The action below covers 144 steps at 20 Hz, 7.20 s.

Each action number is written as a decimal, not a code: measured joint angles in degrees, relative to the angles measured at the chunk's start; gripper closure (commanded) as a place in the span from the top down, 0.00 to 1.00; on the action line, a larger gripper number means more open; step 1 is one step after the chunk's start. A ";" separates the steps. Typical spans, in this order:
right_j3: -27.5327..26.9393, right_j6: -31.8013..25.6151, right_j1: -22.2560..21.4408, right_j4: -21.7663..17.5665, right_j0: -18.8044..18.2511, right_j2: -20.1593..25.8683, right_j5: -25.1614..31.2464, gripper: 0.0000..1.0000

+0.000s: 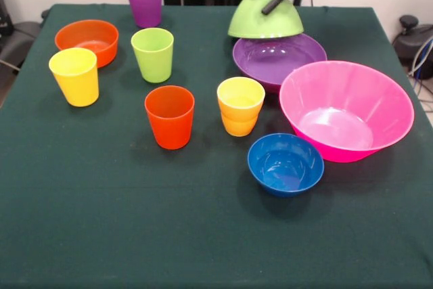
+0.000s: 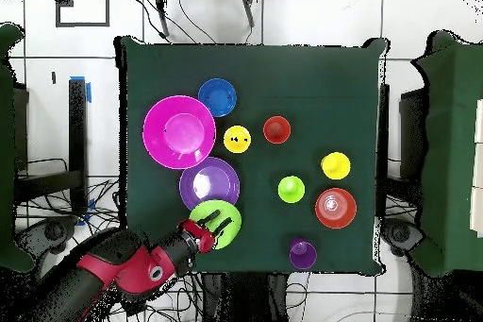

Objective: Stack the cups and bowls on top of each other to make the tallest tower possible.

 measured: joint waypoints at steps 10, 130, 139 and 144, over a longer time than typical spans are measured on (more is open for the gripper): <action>4.32 0.00 -7.97 4.61 -5.88 0.07 0.05 1.00; 26.48 1.41 -8.52 51.22 5.84 2.71 -40.28 1.00; 26.49 1.41 -11.05 51.52 8.16 2.70 -37.71 1.00; 26.50 1.41 -13.12 51.74 9.08 2.70 -34.44 1.00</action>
